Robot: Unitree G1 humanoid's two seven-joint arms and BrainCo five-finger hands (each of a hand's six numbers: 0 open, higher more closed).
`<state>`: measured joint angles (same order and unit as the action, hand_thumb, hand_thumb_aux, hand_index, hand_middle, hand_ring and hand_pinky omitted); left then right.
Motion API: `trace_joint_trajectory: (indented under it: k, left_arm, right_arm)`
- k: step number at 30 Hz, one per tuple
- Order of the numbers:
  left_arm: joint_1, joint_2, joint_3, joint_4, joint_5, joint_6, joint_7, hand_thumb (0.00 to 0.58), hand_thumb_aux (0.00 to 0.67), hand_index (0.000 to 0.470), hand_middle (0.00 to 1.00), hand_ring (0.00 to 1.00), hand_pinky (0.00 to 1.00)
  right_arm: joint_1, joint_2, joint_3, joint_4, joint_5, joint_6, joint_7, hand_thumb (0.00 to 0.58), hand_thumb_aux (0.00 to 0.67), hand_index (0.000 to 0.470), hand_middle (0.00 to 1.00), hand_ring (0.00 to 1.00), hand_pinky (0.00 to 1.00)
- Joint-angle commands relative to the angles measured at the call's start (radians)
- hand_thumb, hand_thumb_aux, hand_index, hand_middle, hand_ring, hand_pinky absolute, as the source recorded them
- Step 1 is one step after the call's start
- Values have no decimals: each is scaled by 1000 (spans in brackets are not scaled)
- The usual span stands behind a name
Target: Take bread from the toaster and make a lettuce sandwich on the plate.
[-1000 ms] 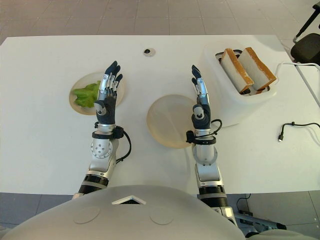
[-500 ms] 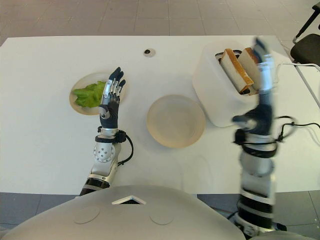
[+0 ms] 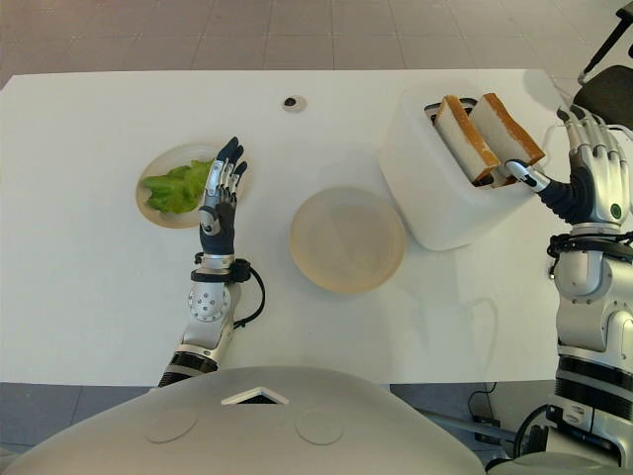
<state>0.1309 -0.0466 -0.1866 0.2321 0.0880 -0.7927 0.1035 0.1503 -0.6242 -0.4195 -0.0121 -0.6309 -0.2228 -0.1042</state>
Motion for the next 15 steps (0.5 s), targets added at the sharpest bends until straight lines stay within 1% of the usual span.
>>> trace_joint_trajectory:
  k: [1,2,3,7,10,12,14,15]
  left_arm:
    - [-6,-32,3,-3,5,11,4,0,0,0,0,0,0]
    - [-4,-31,3,-8,6,13,4,0,0,0,0,0,0]
    - [-3,-30,3,-11,7,14,5,0,0,0,0,0,0]
    - [-3,-26,6,-22,7,21,4,0,0,0,0,0,0]
    - [-5,-20,19,-21,8,22,10,0,0,0,0,0,0]
    - [-9,-17,28,-18,9,21,10,0,0,0,0,0,0]
    - [-14,-12,35,-14,9,19,8,0,0,0,0,0,0]
    - [-15,-11,38,-14,9,19,8,0,0,0,0,0,0]
  right_arm:
    - [21,-26,24,-10,-3,-1,1,580,670,470,486,486,486]
    - [30,-26,22,-28,-1,-4,-2,580,670,470,949,949,949]
    - [38,-23,17,-52,5,-7,-11,580,670,470,1000,1000,1000]
    - [40,3,-31,-185,36,-18,-57,580,670,470,1000,1000,1000]
    - [-17,44,-99,-290,60,-34,-159,580,670,470,1000,1000,1000]
    - [-62,84,-142,-371,101,-71,-236,580,670,470,1000,1000,1000]
    - [-76,122,-113,-459,173,-132,-240,580,670,470,1000,1000,1000]
    - [-67,132,-62,-487,225,-160,-202,580,670,470,1000,1000,1000]
